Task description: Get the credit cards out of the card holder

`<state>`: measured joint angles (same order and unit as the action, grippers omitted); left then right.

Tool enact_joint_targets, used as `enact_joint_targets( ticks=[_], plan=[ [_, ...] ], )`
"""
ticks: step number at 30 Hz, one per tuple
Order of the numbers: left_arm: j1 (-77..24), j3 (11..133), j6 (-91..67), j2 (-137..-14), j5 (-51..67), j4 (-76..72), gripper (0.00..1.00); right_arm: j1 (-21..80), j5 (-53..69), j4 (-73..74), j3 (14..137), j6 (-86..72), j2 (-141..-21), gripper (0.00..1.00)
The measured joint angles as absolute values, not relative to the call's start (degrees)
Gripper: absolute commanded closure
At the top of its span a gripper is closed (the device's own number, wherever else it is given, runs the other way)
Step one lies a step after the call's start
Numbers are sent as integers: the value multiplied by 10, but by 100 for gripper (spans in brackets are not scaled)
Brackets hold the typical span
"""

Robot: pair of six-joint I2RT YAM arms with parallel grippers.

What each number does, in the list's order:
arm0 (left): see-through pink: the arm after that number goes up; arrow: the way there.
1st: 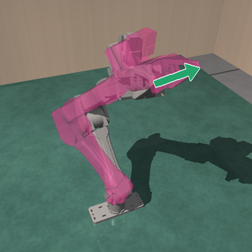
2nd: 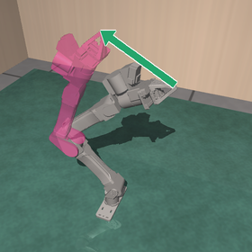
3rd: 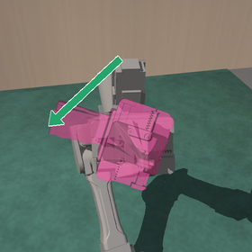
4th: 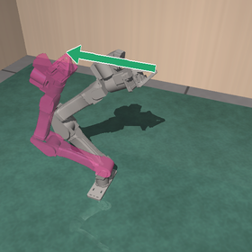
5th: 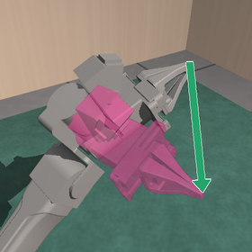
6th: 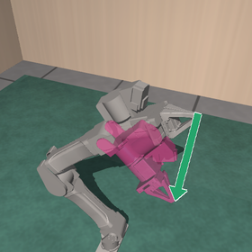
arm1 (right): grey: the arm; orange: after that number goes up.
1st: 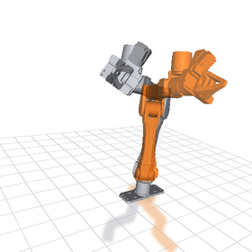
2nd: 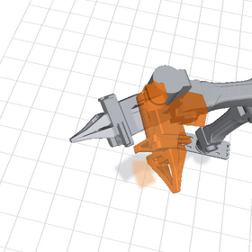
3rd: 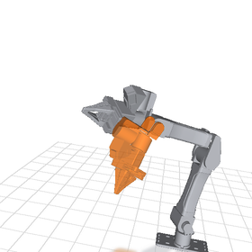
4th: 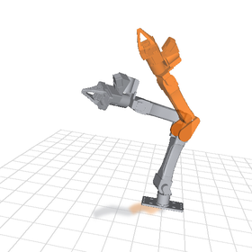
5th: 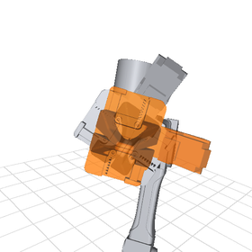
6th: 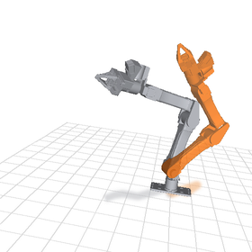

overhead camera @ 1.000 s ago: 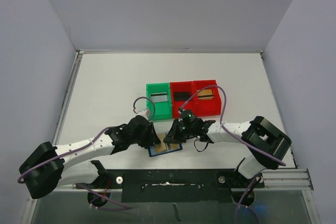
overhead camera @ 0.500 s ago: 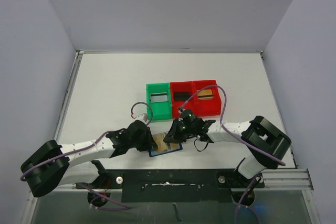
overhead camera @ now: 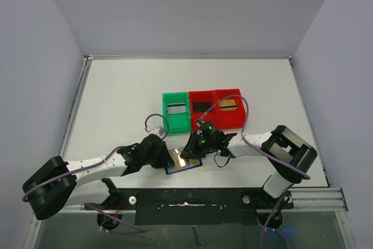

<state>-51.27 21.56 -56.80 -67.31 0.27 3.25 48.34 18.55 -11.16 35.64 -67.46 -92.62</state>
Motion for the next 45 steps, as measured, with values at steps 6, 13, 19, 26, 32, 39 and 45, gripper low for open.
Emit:
enact_joint_targets(
  ticks=[6,13,19,26,32,39,45],
  plan=[
    [-513,216,-568,-673,3,33,89,483,190,-120,356,-668,-927,79],
    [-513,216,-568,-673,3,34,90,483,197,-128,357,-650,-934,79],
    [-513,216,-568,-673,3,34,90,493,224,-116,383,-617,-943,86],
    [-513,216,-568,-673,3,34,91,495,235,-102,397,-596,-953,95],
    [-513,216,-568,-671,3,37,92,495,227,-87,399,-594,-941,96],
    [-513,215,-568,-668,3,41,92,483,214,-87,370,-609,-909,97],
    [-513,218,-566,-655,4,60,73,476,215,-104,349,-631,-903,94]
  ],
)
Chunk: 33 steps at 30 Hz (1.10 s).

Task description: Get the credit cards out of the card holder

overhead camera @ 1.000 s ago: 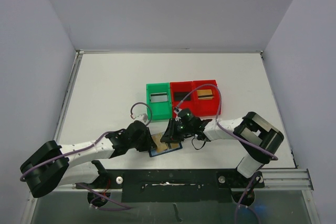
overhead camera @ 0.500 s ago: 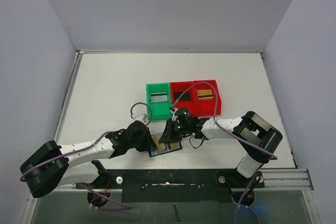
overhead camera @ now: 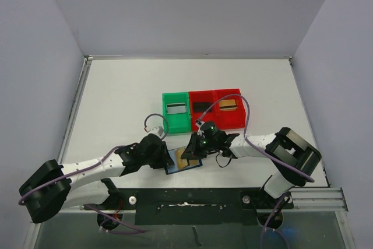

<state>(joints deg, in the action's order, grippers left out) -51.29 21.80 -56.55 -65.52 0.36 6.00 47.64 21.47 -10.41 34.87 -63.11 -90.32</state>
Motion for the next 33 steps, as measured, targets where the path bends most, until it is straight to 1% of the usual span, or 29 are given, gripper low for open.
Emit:
enact_joint_targets(
  ticks=[2,5,10,16,20,24,26,27,31,32,33],
  plan=[
    [-513,230,-561,-643,3,84,70,476,215,-109,347,-637,-903,94],
    [-513,265,-551,-632,2,105,69,476,215,-115,345,-646,-903,91],
    [-513,301,-546,-656,7,69,79,476,211,-125,336,-662,-903,90],
    [-513,279,-552,-722,10,60,83,476,210,-134,333,-675,-904,89],
    [-513,269,-555,-725,10,58,86,476,208,-135,333,-681,-905,83],
    [-513,263,-558,-726,10,49,90,476,206,-134,333,-681,-907,79],
    [-513,260,-560,-727,10,43,91,476,204,-132,333,-679,-907,74],
    [-513,259,-562,-729,10,39,92,476,203,-131,333,-678,-907,74],
    [-513,256,-564,-731,13,29,92,476,202,-121,337,-665,-907,74],
    [-513,256,-564,-731,13,28,92,476,202,-117,341,-662,-908,76],
    [-513,256,-564,-731,13,28,92,476,202,-115,346,-659,-910,80]
  ],
)
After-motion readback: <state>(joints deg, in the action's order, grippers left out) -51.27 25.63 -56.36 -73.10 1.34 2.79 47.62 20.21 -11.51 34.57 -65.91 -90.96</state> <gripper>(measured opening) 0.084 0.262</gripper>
